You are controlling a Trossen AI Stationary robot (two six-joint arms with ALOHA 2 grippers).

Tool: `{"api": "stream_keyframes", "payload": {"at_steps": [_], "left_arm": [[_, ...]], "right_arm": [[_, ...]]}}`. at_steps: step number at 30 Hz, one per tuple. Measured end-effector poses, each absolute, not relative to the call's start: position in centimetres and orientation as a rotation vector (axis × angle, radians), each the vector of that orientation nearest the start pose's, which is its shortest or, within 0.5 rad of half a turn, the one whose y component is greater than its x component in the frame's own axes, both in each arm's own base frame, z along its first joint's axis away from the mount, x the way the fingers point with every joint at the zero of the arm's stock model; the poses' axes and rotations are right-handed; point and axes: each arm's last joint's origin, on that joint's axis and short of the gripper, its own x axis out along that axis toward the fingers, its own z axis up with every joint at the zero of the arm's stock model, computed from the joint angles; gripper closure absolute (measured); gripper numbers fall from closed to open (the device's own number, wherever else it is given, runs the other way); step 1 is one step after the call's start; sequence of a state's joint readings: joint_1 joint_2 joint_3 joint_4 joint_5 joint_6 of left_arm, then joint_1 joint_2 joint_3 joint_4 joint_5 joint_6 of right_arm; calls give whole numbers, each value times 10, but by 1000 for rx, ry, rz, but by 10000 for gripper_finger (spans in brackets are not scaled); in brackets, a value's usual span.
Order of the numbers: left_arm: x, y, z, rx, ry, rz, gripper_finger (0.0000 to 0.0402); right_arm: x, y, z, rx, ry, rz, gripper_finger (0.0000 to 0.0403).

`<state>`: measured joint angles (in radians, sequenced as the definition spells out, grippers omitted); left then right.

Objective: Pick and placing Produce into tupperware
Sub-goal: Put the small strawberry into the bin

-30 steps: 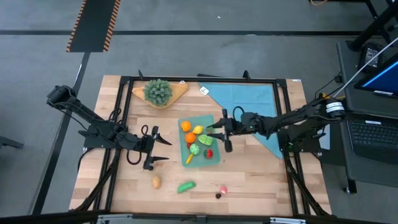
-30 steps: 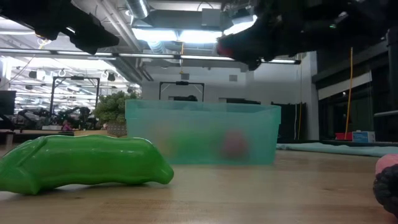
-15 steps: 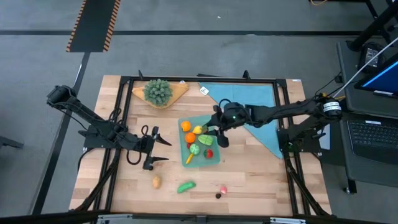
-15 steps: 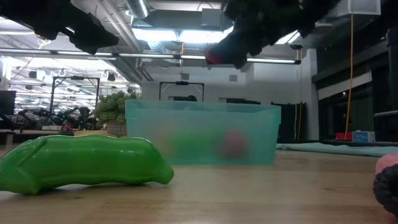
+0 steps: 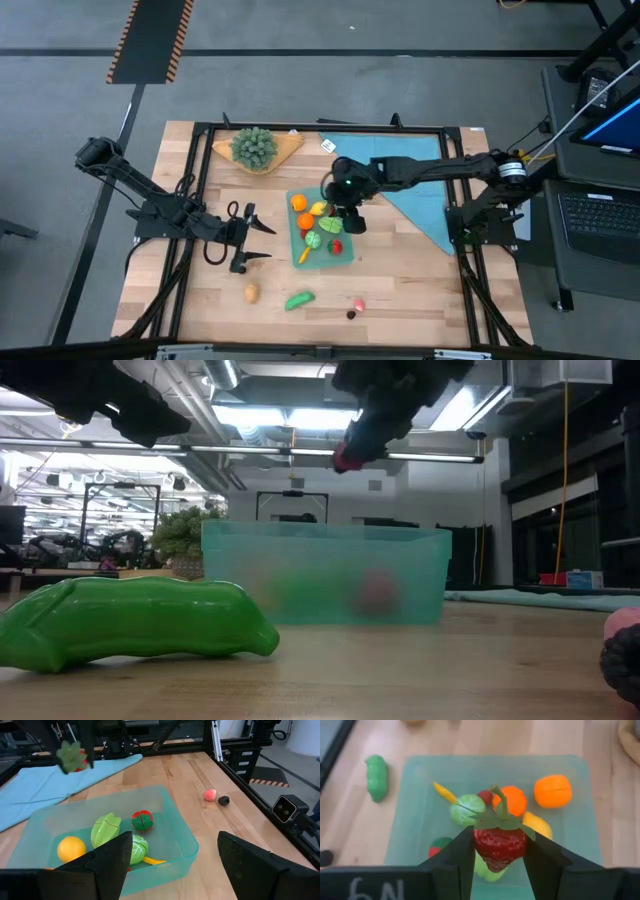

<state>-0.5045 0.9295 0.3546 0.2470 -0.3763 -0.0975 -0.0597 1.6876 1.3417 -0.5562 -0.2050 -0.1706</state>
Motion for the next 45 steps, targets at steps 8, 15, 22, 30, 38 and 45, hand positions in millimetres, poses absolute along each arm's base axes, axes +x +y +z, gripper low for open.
{"api": "stream_keyframes", "payload": {"at_steps": [8, 15, 22, 30, 38, 45], "left_arm": [[171, -82, 201, 43, 309, -112, 115], [171, -82, 199, 55, 328, -111, 115], [171, -82, 199, 56, 330, -111, 115], [170, -82, 199, 58, 331, -111, 115], [171, -82, 199, 59, 332, -111, 115], [170, -82, 199, 59, 332, -111, 115]], "right_arm": [[379, -30, 258, -78, 975, 223, 262], [386, -39, 238, -124, 1041, 194, 262], [396, -42, 206, -194, 1132, 178, 262], [401, -45, 182, -291, 1216, 119, 262], [401, -46, 181, -290, 1220, 115, 262], [397, -45, 173, -273, 1242, 108, 262]]}}
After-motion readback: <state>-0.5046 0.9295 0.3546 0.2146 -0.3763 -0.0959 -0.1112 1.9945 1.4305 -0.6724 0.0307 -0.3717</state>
